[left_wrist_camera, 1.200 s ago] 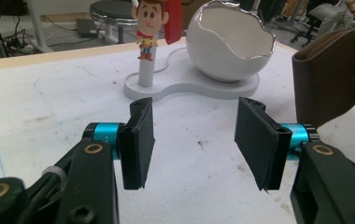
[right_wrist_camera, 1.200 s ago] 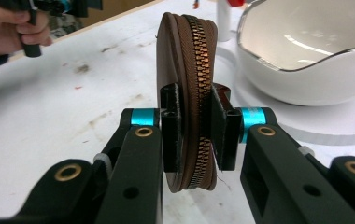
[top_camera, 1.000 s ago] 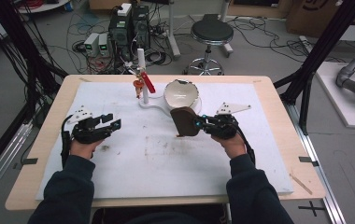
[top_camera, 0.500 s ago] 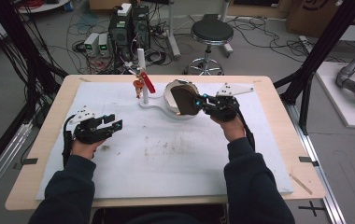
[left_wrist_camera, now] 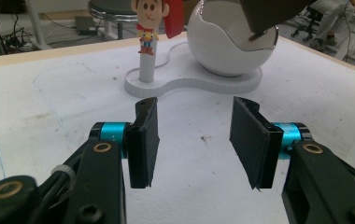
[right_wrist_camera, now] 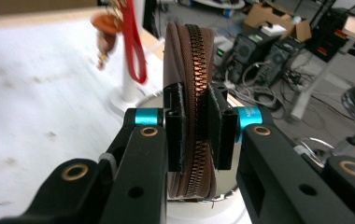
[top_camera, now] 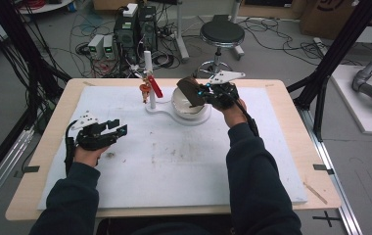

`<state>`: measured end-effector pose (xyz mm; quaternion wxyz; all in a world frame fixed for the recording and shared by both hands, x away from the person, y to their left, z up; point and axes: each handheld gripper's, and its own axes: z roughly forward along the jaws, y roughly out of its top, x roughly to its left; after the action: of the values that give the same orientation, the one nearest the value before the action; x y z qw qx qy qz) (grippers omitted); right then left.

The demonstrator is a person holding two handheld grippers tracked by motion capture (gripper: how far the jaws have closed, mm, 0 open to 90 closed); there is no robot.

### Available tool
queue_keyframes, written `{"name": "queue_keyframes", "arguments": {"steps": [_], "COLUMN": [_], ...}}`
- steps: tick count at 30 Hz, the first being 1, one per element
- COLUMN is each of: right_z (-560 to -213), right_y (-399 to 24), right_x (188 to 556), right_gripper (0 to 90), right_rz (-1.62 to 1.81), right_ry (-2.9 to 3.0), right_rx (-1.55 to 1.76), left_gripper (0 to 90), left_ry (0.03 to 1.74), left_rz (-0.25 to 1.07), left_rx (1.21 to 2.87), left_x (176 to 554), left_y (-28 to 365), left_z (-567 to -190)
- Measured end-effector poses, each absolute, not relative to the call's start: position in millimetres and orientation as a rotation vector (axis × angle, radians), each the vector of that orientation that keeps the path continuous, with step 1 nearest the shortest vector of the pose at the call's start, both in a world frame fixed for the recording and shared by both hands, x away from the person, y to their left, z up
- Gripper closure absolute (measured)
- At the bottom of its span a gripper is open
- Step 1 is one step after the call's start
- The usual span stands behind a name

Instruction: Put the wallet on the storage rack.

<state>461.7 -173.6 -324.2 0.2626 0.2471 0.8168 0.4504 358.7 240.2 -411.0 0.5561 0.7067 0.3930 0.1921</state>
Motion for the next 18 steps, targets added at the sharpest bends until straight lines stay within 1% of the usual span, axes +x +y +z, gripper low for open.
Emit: {"name": "queue_keyframes", "arguments": {"steps": [5,11,16,17,18], "right_z": [-334.9,-342.9,-352.5,-355.1,-357.0], "right_y": [-168.1,-153.0,-144.2,-142.5,-141.4], "right_x": [472.0,474.7,480.5,481.7,482.8], "right_gripper": [79.7,79.3,79.0,77.7,74.5], "right_rz": [1.146,1.08,1.008,0.997,0.996], "right_ry": [2.244,2.24,2.259,2.26,2.264], "right_rx": [0.638,0.55,0.566,0.577,0.6], "left_gripper": [51.7,51.7,51.7,51.7,51.7], "left_ry": [0.925,0.929,0.928,0.928,0.928], "left_rz": [0.454,0.454,0.454,0.453,0.453], "left_rx": [1.673,1.66,1.665,1.664,1.666], "left_x": [359.3,358.8,358.9,358.8,358.8], "left_y": [240.5,241.3,240.7,240.6,240.9], "left_z": [-411.3,-410.8,-411.0,-410.9,-410.9]}}
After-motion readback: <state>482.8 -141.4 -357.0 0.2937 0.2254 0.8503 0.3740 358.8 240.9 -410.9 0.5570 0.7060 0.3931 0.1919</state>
